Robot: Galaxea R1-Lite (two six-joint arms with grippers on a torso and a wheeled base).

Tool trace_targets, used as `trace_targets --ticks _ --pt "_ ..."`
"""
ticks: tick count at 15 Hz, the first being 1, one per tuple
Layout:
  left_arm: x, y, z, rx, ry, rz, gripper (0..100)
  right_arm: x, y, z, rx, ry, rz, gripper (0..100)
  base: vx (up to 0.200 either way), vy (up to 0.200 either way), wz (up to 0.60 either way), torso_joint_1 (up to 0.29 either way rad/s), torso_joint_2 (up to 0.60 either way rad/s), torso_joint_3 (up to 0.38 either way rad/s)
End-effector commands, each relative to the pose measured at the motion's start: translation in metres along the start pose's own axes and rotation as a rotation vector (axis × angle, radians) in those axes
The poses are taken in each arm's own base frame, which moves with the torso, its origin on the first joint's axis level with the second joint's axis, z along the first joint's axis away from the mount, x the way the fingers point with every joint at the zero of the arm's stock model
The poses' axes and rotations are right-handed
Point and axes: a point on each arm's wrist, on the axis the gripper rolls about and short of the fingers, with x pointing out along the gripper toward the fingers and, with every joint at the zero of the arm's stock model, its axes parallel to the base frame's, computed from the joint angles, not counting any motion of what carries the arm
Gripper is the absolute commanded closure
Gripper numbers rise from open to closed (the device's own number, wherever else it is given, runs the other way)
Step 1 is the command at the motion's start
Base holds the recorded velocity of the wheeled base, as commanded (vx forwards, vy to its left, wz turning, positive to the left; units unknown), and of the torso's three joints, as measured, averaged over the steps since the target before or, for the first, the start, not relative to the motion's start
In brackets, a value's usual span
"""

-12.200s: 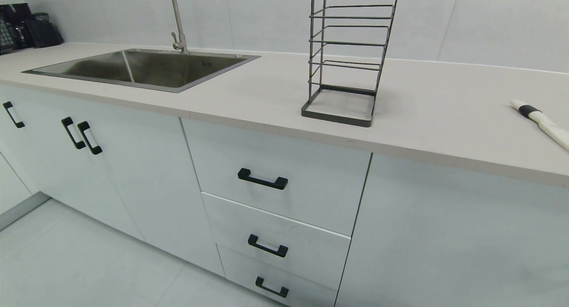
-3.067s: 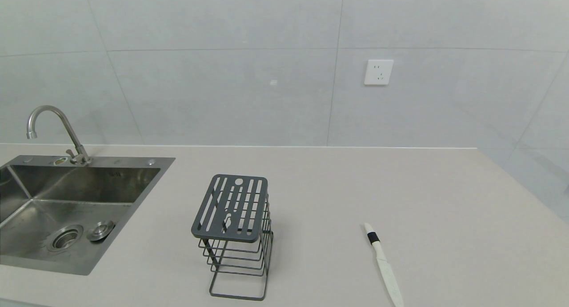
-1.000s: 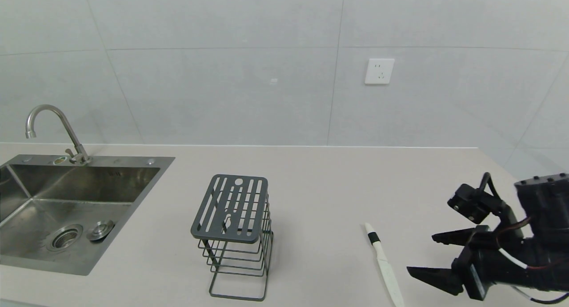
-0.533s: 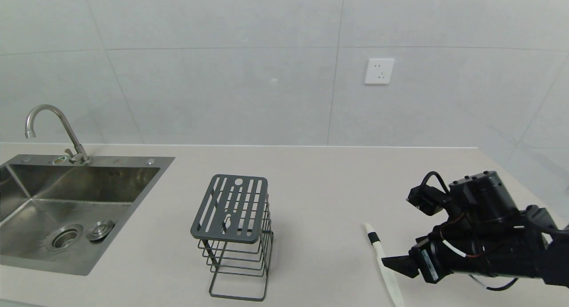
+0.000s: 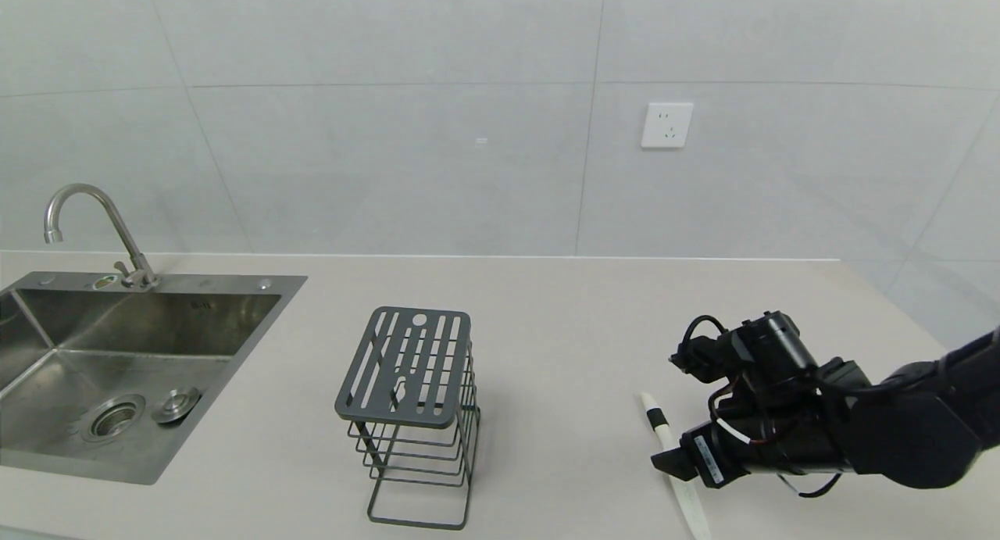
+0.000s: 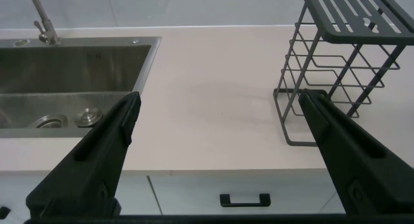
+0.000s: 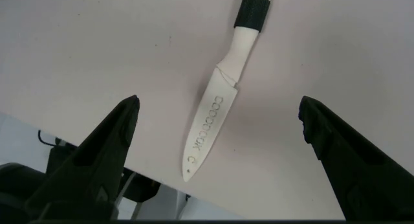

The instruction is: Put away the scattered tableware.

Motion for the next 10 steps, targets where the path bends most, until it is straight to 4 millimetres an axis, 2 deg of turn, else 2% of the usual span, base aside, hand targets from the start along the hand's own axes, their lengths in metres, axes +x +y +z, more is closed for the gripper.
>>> trace_targets --ticks 1,4,10 --pt "0.000 0.000 0.000 0.001 0.001 0.000 0 0.022 0.000 -0.001 0.002 0.012 -0.008 0 0.000 0.000 0.00 0.000 0.00 0.000" --pt "0.000 0.000 0.000 0.001 0.001 0.000 0 0.042 0.000 -0.001 0.028 -0.024 -0.044 0 0.000 0.000 0.00 0.000 0.00 0.000" --pt "0.000 0.000 0.000 0.001 0.001 0.000 0 0.045 0.000 -0.007 0.025 0.006 -0.049 0 0.000 0.000 0.00 0.000 0.00 0.000"
